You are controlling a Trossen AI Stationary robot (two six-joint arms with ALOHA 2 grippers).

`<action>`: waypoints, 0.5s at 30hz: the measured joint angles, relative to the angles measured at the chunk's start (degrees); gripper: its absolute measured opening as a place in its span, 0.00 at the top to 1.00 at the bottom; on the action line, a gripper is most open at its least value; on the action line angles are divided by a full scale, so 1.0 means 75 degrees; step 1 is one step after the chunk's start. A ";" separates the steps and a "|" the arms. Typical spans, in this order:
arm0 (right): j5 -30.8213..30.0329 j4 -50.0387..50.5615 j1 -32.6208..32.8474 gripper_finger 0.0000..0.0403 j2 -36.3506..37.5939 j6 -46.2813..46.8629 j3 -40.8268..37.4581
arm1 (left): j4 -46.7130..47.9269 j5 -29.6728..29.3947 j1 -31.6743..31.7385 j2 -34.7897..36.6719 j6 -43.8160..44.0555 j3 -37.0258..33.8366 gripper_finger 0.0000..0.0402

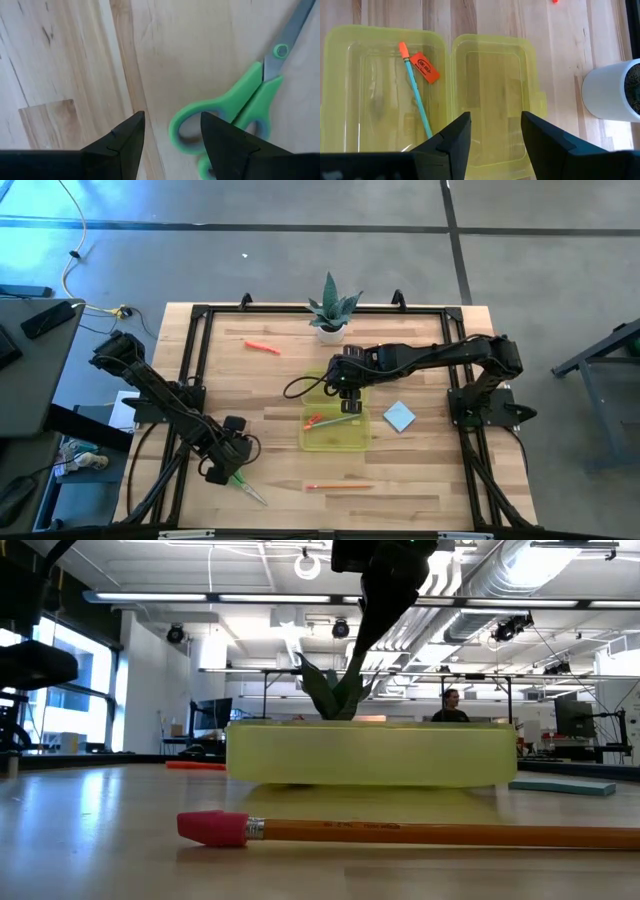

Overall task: Pack school essentials
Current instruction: Put the green scissors into the yellow supply box

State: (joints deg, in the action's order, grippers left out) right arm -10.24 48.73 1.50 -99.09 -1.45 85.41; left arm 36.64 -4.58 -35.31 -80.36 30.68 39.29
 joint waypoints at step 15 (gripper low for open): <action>0.0003 0.0047 0.0000 0.59 0.0000 0.0000 0.0000 | 0.0049 0.0113 0.0006 -0.0626 -0.0064 0.0003 0.55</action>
State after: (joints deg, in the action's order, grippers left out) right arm -10.22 49.08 1.50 -99.09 -1.45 85.41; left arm 37.01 -3.73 -35.27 -85.05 30.20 39.31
